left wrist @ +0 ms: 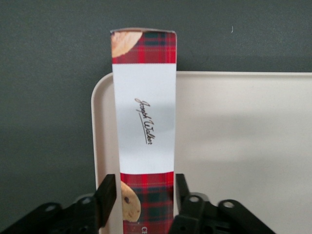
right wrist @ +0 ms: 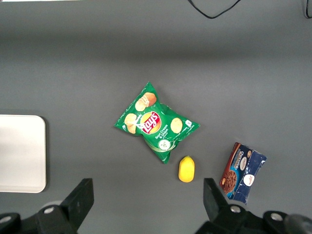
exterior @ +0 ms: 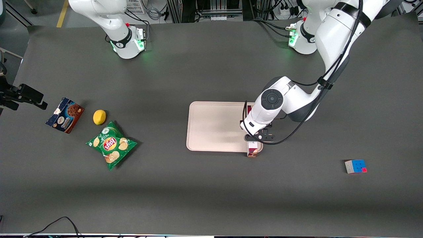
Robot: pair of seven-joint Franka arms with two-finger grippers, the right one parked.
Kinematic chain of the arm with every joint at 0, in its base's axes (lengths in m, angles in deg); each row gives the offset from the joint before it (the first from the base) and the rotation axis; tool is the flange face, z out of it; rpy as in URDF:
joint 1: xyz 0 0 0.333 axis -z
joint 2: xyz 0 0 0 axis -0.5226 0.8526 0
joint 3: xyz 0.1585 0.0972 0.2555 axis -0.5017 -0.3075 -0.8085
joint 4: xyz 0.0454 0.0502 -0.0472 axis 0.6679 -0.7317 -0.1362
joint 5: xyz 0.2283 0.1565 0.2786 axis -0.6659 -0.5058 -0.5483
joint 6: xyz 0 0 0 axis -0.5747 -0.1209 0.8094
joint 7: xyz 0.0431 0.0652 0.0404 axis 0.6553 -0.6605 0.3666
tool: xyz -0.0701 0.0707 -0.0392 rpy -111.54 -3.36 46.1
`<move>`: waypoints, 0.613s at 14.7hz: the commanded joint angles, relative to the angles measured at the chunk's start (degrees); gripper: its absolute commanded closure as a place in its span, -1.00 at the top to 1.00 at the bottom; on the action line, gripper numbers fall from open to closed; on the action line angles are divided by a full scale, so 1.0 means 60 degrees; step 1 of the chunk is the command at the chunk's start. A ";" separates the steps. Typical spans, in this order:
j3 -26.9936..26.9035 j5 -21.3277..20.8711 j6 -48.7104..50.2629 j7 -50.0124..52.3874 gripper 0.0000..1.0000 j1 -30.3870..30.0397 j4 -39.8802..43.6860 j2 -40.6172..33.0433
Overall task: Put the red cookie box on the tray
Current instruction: 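Lower the cookie box onto the tray's edge and open the left gripper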
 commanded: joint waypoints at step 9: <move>-0.0028 -0.0226 0.0092 0.0272 1.00 0.0052 0.0126 -0.0013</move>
